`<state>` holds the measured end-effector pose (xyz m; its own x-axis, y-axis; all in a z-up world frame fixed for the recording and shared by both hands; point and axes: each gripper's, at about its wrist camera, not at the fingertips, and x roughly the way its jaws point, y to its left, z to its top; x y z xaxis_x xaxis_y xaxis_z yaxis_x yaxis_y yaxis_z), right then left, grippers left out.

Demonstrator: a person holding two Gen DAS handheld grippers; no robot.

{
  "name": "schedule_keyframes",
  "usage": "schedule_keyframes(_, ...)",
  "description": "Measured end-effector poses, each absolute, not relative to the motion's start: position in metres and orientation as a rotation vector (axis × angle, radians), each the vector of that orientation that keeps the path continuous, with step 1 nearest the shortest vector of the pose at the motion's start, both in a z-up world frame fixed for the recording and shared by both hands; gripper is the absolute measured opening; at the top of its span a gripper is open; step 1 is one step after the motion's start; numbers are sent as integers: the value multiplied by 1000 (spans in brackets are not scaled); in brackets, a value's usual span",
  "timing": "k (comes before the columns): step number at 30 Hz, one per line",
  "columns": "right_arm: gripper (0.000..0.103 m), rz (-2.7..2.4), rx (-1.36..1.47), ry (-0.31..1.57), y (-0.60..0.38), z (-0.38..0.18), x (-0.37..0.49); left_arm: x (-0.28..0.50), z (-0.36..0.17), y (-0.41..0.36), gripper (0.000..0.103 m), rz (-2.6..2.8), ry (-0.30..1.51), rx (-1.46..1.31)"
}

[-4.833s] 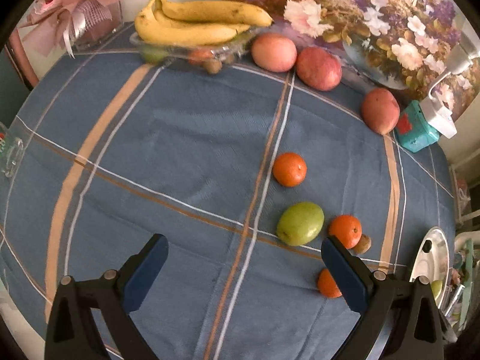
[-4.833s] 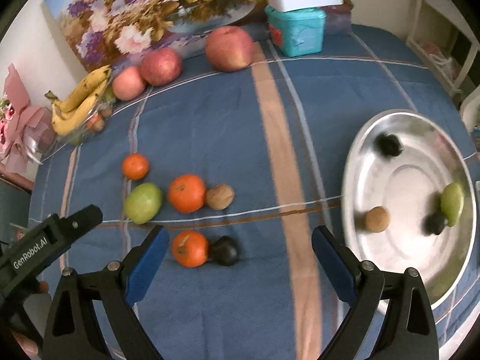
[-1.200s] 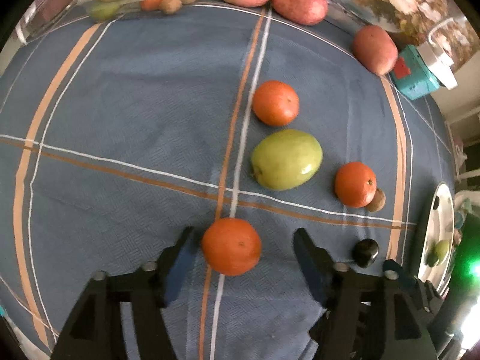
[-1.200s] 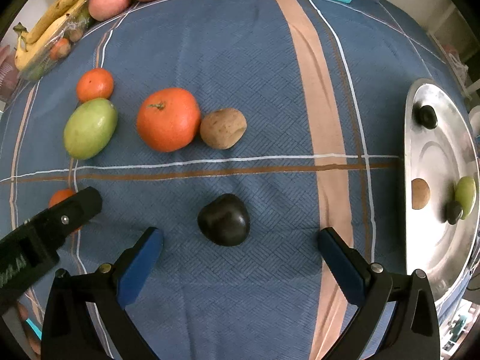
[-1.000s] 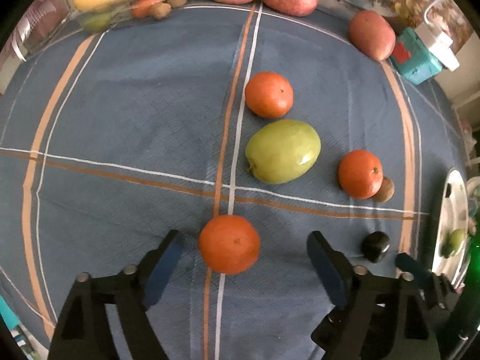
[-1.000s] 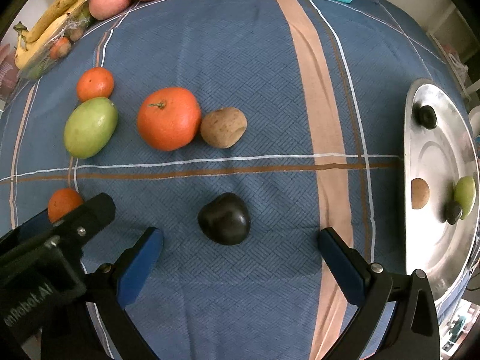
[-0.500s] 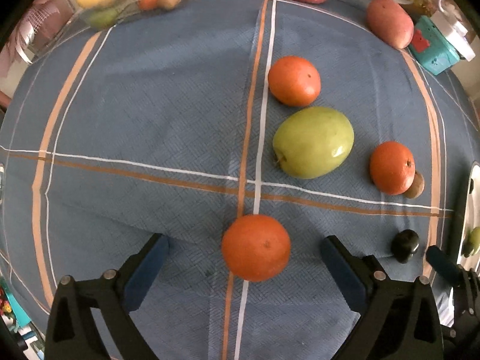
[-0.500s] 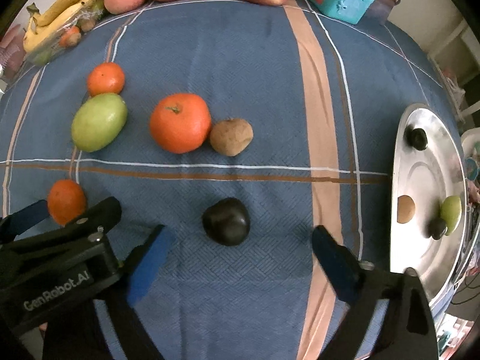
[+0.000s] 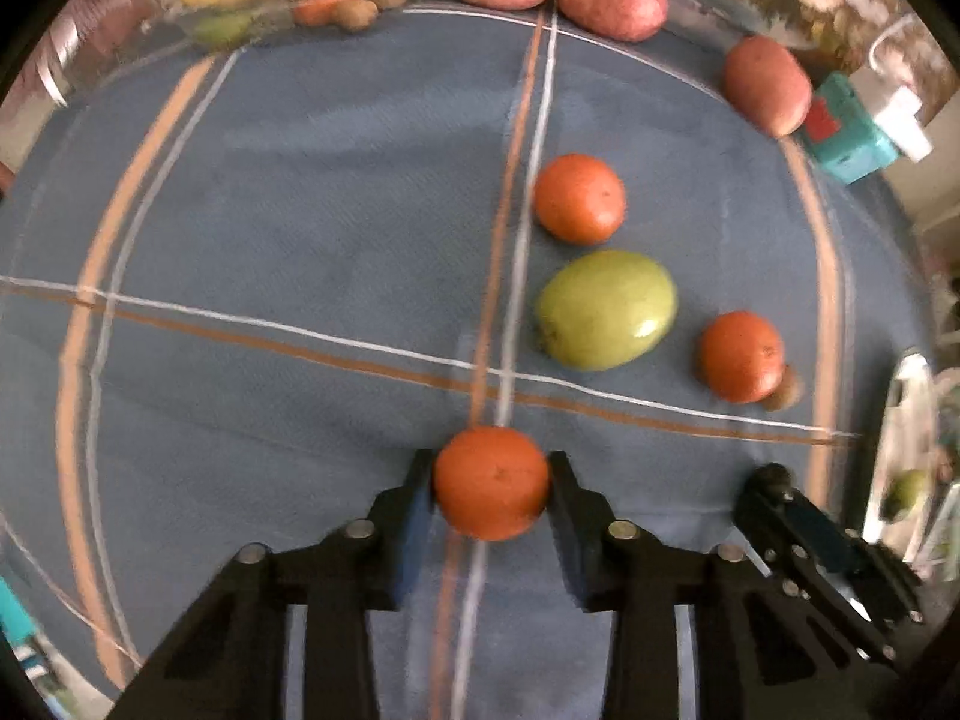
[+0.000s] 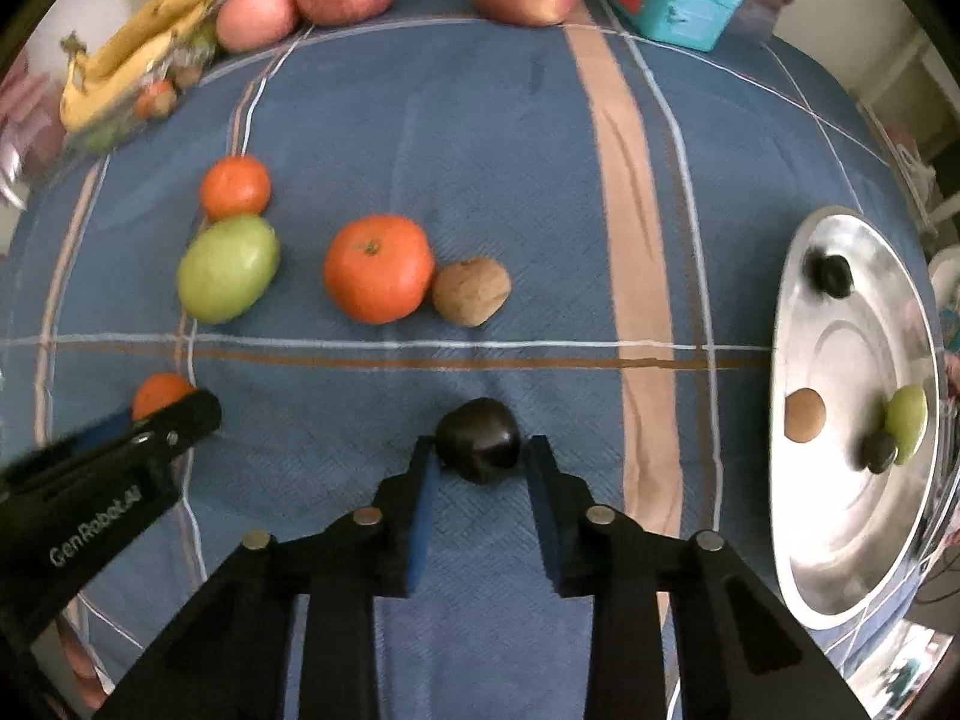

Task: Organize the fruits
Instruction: 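Carry persimmon and black fruit over the steel plate and open both tools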

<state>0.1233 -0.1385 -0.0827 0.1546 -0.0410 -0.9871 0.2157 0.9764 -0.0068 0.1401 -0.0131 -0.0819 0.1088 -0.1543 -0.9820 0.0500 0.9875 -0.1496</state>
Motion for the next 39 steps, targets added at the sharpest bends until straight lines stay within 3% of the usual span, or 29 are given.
schedule_keyframes(9,25,-191,262,1301,-167,-38,114,141,-50,-7,38,-185,1398,-135)
schedule_keyframes(18,25,-148,257,1349,-162,-62,120,140,-42,8,38,-182,1387,-173)
schedule_keyframes(21,35,-135,263,1365,-163,-68,123,141,-45,6,38,-184,1392,-177)
schedule_keyframes(35,36,-148,170,1398,-139,-92,135,140,-56,5,38,-182,1396,-181)
schedule_keyframes(37,36,-157,163,1392,-139,-91,133,140,-56,4,38,-182,1394,-180)
schedule_keyframes(39,28,-157,166,1380,-137,-90,133,140,-56,4,38,-181,1394,-181)
